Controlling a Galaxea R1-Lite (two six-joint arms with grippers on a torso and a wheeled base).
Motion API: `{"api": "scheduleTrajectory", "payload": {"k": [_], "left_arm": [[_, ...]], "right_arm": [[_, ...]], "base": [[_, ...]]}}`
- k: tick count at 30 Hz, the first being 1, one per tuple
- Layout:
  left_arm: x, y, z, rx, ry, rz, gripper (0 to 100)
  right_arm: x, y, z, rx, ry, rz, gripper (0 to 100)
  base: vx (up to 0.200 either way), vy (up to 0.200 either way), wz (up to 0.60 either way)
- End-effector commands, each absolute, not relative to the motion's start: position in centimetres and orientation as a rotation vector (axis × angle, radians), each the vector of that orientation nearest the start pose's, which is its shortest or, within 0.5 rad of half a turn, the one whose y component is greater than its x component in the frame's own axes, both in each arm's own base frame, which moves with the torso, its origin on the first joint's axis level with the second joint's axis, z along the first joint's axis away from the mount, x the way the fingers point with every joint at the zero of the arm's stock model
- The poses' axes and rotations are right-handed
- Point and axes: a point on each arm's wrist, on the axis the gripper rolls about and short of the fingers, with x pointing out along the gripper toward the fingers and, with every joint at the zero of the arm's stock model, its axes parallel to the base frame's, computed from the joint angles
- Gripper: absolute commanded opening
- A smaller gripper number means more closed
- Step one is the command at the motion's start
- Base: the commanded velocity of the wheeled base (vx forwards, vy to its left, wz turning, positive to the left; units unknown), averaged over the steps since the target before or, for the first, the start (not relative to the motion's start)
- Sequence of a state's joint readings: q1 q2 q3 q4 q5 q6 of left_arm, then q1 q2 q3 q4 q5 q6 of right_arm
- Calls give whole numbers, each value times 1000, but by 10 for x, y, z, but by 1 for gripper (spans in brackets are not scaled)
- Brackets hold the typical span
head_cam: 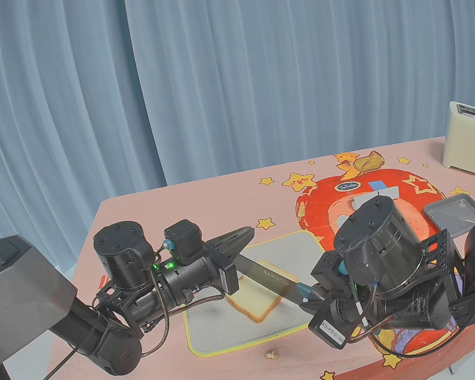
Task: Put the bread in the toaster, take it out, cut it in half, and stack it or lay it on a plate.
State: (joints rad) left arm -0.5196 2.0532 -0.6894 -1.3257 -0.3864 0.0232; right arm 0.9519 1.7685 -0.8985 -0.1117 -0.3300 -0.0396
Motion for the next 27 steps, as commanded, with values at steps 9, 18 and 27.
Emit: {"api": "scheduleTrajectory", "payload": {"k": [9,18,27], "left_arm": [[298,-180,104,25,39,-905,0],[300,-182,97,29,58,-906,0],[301,-183,92,30,74,-906,0]], "right_arm": [[182,243,136,-507,617,606,0],[181,243,134,-511,623,606,0],[182,243,135,-510,618,601,0]], "base": [[0,0,0],[0,0,0],[0,0,0]]}}
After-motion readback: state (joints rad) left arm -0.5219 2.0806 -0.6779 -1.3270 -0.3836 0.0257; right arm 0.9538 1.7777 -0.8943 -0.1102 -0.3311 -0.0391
